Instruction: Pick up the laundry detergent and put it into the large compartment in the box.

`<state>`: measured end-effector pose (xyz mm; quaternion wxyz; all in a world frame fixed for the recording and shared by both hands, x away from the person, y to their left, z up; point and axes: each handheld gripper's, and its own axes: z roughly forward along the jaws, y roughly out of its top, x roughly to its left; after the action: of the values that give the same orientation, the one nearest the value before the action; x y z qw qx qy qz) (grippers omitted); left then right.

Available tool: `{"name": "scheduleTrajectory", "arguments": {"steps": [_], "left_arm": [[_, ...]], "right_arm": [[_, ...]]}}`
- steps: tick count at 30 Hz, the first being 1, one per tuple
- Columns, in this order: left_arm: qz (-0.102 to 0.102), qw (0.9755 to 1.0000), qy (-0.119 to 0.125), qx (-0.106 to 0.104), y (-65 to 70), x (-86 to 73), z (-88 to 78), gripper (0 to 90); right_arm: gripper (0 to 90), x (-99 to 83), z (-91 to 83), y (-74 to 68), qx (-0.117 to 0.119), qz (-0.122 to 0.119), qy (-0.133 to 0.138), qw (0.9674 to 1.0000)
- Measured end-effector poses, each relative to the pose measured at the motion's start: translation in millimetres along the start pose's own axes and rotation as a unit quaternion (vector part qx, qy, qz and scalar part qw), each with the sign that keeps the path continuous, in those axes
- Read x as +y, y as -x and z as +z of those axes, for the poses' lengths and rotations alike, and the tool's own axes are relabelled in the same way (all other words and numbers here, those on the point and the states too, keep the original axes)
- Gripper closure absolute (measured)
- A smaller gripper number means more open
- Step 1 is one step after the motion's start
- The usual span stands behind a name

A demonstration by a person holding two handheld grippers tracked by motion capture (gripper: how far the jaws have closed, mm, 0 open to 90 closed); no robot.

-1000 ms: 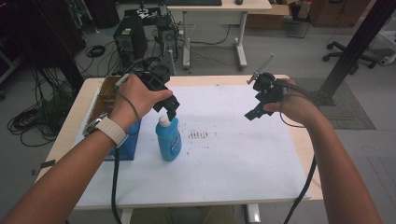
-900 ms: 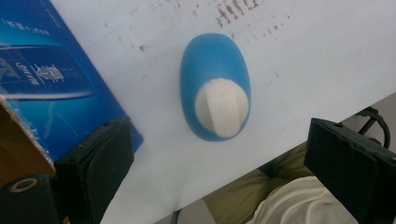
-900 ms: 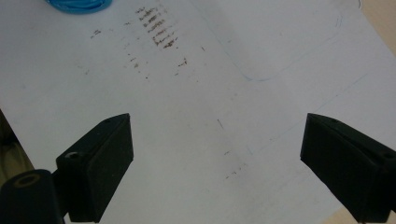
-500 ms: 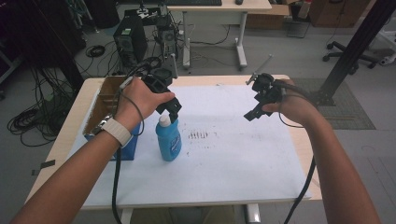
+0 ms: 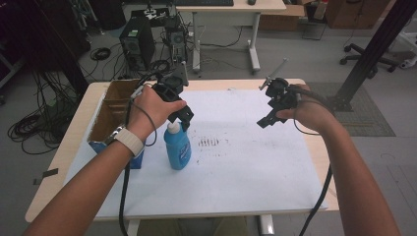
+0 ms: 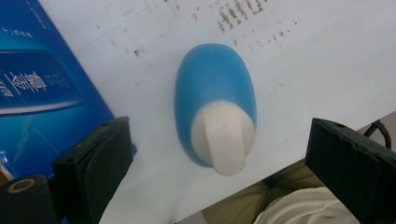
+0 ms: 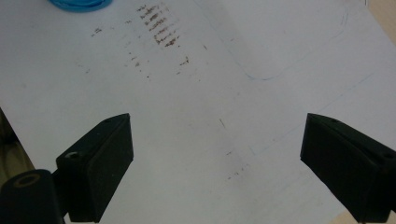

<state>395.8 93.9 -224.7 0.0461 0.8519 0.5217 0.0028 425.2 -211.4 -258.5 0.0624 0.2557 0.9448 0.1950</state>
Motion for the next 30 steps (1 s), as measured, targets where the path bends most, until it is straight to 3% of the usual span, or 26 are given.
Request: {"name": "scheduleTrajectory", "arguments": {"steps": [7, 13, 16, 24, 30], "left_arm": [[-0.003, 1.0000, 0.007, 0.001, 1.5, 1.4, 3.8, 8.0], [-0.007, 0.9999, 0.001, -0.008, -1.2, 0.7, 13.4, 8.5], [-0.007, 1.0000, 0.001, 0.001, -2.4, 0.6, 16.8, 8.5], [-0.010, 0.9999, -0.001, -0.009, -2.3, 1.0, 24.4, 8.6], [-0.010, 0.9999, -0.005, -0.004, -2.4, 1.3, 31.8, 9.2]], "right_arm": [[9.7, 1.2, 1.0, -0.6, 0.001, -0.001, 0.001, 1.0000], [9.7, 0.5, 1.8, -0.1, 0.002, 0.000, 0.001, 1.0000], [9.6, 0.3, 2.8, -0.2, 0.003, -0.001, 0.001, 1.0000], [9.6, 0.9, 4.7, -0.2, 0.005, -0.002, 0.000, 1.0000], [9.7, 1.2, 5.5, -0.2, 0.006, -0.003, -0.001, 1.0000]]}}
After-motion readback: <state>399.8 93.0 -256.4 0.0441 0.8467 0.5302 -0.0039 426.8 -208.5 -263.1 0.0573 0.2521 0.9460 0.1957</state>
